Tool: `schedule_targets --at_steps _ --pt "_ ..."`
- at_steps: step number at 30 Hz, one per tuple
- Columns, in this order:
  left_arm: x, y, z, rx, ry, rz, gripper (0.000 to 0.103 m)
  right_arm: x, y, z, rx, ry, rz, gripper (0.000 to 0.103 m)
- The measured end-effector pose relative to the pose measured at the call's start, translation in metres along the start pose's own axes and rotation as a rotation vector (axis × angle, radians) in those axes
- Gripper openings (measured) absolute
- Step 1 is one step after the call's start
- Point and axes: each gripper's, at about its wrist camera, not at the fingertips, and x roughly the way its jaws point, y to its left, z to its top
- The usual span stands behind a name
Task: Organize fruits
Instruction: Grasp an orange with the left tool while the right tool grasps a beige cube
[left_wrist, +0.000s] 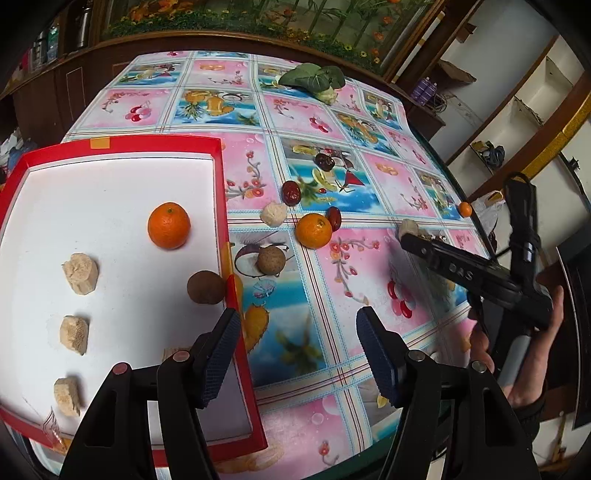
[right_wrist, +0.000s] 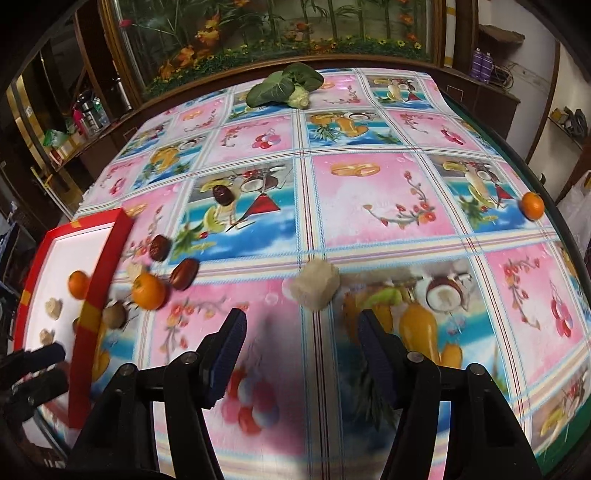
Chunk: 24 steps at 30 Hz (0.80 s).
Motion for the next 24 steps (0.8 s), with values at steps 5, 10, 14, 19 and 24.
schedule_targets --at_steps 5,10,14,19,24 --pt "0.012 -0.007 0.012 0.013 0.006 -0.001 0.064 0.024 0.0 0.01 0.01 0.025 -0.012 0.037" --pt "0.023 -0.02 0.026 0.042 0.008 0.002 0.063 0.024 -0.006 0.006 0.025 -0.006 -0.017 0.03" --pt "0.039 -0.03 0.038 0.075 0.021 0.03 0.063 0.024 -0.008 0.005 0.035 -0.033 -0.006 0.03" --pt "0.067 -0.038 0.056 0.091 0.065 0.069 0.053 0.02 -0.005 -0.001 0.031 -0.02 -0.015 0.03" --pt "0.098 -0.044 0.068 0.101 0.099 0.135 0.038 0.014 -0.009 -0.009 0.021 -0.01 -0.004 0.03"
